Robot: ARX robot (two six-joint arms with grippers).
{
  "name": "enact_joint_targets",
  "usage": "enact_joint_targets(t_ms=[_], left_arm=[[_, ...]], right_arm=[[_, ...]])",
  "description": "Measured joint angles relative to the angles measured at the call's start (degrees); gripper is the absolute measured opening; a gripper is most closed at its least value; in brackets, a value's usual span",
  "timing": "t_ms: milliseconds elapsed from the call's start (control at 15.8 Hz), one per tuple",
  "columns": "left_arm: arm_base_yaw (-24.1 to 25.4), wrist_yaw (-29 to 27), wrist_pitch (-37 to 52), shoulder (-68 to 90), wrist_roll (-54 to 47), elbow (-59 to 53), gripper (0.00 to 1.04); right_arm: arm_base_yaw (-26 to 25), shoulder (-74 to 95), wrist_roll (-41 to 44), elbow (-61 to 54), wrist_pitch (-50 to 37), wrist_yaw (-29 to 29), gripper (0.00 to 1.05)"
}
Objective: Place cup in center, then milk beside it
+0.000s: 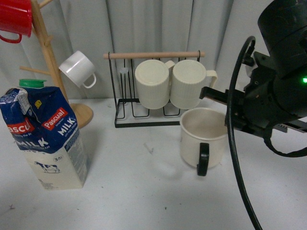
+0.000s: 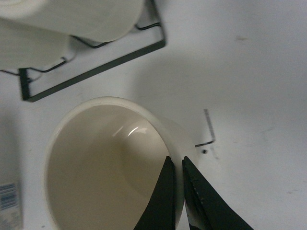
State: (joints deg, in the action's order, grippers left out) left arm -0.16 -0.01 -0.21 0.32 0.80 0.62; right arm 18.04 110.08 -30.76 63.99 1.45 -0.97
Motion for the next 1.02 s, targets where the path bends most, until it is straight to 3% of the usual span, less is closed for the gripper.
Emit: enact_joint_targets(t_ms=[190, 1016], left_arm=[[0.0, 0.0, 0.0, 0.0, 0.0, 0.0, 0.98], [0.0, 0.0, 0.0, 0.0, 0.0, 0.0, 0.98]], right_arm=[[4.2, 2.5, 0.9, 2.8, 1.7, 1.0, 0.03], [4.4, 8.0, 10.1, 9.0, 5.4, 4.4, 0.03]])
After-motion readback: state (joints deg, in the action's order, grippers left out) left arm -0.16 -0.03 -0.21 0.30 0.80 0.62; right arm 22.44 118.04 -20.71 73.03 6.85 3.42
